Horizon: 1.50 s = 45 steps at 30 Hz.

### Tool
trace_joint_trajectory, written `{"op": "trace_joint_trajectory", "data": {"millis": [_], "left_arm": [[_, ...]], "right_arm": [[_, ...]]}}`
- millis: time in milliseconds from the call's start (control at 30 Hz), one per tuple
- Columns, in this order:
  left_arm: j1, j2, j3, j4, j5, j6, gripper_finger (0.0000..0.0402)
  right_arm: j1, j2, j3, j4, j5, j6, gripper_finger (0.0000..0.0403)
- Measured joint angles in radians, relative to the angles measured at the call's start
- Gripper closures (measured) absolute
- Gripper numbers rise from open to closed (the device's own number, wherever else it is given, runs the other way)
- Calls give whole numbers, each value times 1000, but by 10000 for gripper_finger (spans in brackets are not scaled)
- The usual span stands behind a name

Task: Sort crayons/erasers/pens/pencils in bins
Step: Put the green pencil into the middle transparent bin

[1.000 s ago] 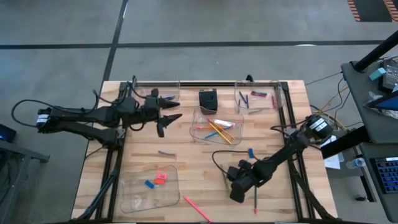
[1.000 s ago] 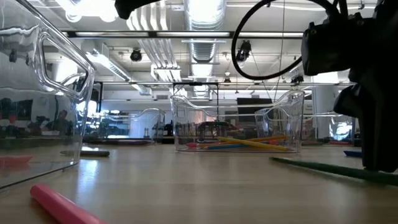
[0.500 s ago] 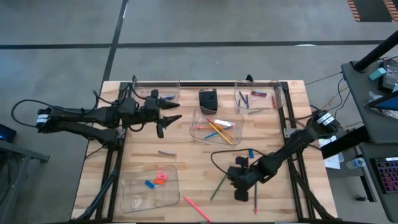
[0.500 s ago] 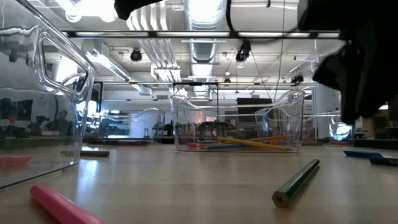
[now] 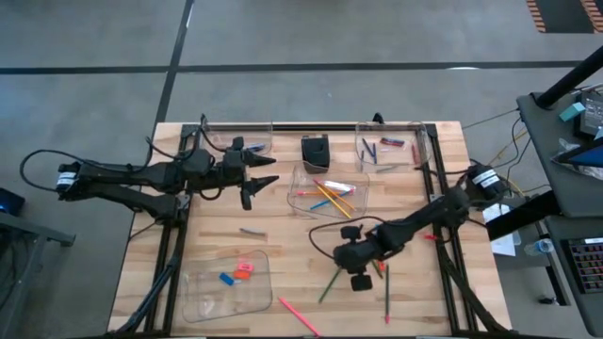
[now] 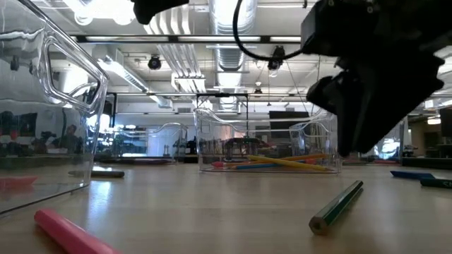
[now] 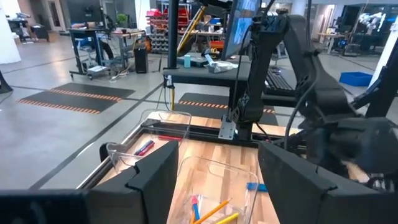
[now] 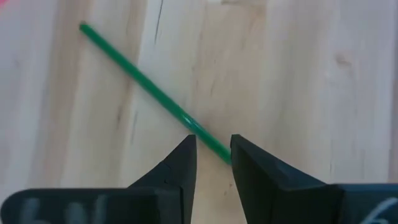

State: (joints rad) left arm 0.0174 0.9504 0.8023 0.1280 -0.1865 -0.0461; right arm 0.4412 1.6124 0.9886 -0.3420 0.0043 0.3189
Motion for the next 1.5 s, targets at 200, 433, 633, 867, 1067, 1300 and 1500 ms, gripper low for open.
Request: {"op": "trace_joint_trajectory", "data": {"millis": [200,433,633,867,1067,1300,1500], "left_arm": [[-1,-4,-2,-3,18,0,194],[-1,-4,1,-2,20,-1,194],[-1,-3,0,1,25,-1,194],[0,-2,2,0,25,-1,194],[0,-3,1,0,25,-1,194],[0,-3,0,-2,25,-1,194],[0,-3,0,-1,25,-1,194]], "right_arm": [[-10,67,0,3,-13,-87,312],[-9,147,5,12,-12,-76,315],[-8,202,4,13,-10,-30,343],[-8,247,2,23,-13,-22,391],[-8,182,7,17,-8,40,394],[-14,-7,7,-12,115,36,394],[-17,-168,7,-74,224,20,394]]}}
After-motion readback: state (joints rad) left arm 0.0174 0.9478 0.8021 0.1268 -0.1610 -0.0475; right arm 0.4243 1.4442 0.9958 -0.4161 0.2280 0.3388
